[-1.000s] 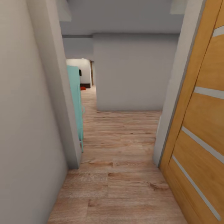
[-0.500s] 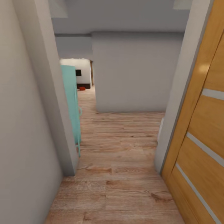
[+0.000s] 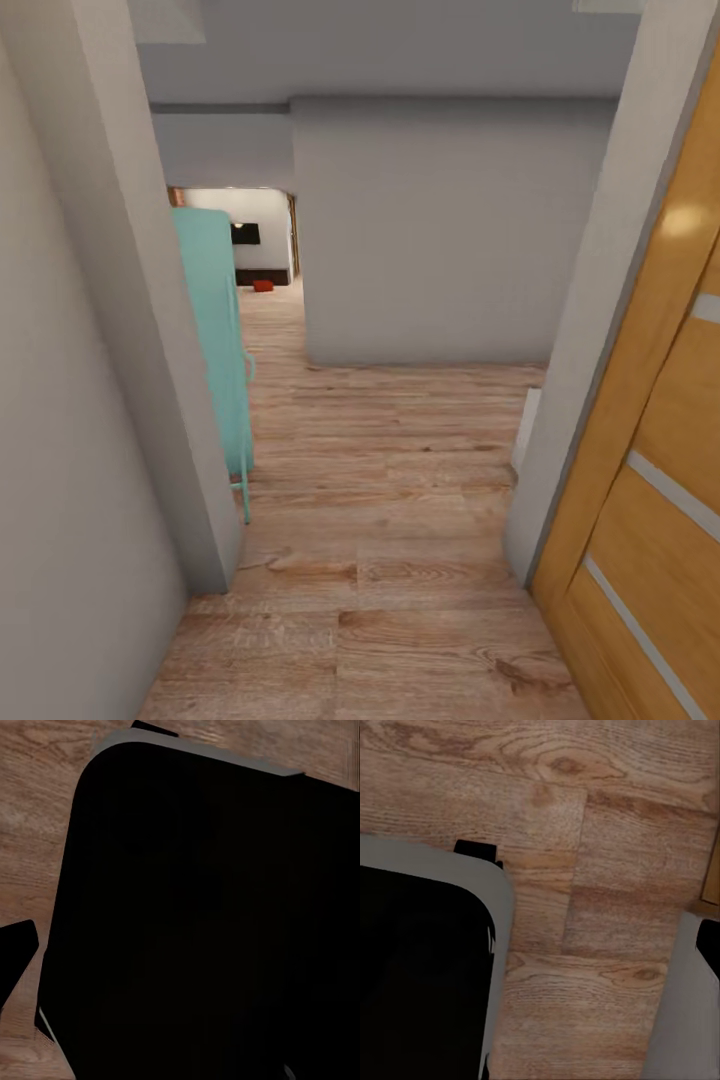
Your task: Move the two storage containers from the living room to the garage. In the garage, place one container on the floor and stack the other container on top of it (either order is fine).
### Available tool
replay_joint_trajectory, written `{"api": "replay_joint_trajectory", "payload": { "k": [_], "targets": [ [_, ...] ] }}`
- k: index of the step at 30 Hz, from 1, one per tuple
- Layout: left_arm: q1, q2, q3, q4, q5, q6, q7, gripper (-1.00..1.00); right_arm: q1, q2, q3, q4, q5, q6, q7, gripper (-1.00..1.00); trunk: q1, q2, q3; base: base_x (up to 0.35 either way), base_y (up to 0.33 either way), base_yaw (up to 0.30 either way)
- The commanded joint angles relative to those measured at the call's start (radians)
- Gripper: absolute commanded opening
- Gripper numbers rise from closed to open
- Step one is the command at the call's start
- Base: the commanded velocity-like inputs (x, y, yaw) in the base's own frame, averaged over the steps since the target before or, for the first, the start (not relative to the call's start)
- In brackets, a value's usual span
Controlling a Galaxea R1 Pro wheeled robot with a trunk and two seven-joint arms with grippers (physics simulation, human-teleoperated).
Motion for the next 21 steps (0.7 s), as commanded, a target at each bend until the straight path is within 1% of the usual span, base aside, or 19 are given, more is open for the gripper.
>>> {"api": "replay_joint_trajectory", "payload": {
  "k": [1,17,21],
  "targets": [
    [0.0,0.0,0.0,-0.001,0.005,-0.001,0.001,1.0,-0.001,0.0,0.008,0.003,-0.003,-0.005,-0.003,1.0,0.001,0.0,-0.001,0.322,0.0,0.0],
    [0.0,0.0,0.0,-0.001,0.004,0.0,0.002,1.0,-0.002,0.0,0.007,0.003,-0.003,-0.006,-0.003,1.0,0.001,0.0,-0.001,0.322,0.0,0.0],
    [0.0,0.0,0.0,-0.001,0.004,-0.003,0.002,1.0,-0.002,0.006,0.007,0.0,-0.002,0.002,-0.006,1.0,0.001,0.0,-0.001,0.322,0.0,0.0]
  ]
}}
